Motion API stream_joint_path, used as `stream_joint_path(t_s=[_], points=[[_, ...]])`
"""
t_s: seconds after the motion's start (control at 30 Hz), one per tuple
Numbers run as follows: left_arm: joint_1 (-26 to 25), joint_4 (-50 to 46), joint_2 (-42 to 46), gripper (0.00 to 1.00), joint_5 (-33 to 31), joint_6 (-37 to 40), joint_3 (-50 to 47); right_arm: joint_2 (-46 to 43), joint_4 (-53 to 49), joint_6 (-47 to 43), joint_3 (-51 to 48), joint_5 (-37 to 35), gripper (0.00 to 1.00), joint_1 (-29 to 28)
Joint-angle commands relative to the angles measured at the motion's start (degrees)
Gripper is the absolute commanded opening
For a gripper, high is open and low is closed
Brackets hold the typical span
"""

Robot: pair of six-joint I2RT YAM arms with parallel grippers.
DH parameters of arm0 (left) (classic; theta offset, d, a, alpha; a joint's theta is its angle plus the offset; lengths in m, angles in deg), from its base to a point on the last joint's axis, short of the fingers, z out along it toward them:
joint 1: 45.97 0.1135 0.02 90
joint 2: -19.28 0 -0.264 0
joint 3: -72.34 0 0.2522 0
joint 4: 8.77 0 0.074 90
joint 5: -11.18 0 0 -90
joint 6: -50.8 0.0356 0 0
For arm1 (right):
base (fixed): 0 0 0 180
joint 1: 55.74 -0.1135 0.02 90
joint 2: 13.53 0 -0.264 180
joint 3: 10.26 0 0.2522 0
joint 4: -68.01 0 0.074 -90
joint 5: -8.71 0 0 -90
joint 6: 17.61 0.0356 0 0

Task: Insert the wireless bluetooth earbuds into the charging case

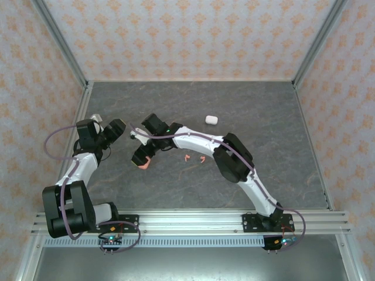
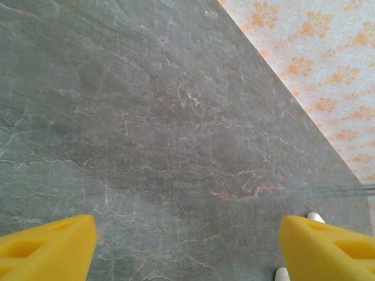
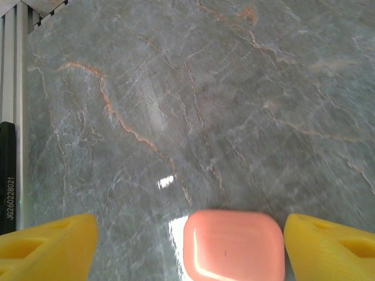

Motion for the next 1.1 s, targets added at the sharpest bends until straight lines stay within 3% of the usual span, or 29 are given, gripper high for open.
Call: stream_joint_path(t_s=[0.0, 0.3, 0.87, 1.07], points=[[0.8, -2.3, 1.2, 0.81, -0.9, 0.6, -0.6, 4.7, -3.9, -1.9, 5.5, 3.2, 0.81, -0.5], [0.9, -2.1, 0.4, 0.81, -0.8, 0.5, -0.7, 10.8, -10.0, -3.5, 12.5, 2.7, 0.79, -1.7], [0.9, -0.8, -0.4, 0.82, -0.2, -0.1, -1.5, -1.6, -7.8, -9.9, -6.6, 2.1, 0.78, -1.8], [0.9, -0.5, -0.7, 0.82, -0.1, -0.3, -1.6, -3.3, -7.2, -12.6, -10.2, -3.8, 0.78, -3.3]])
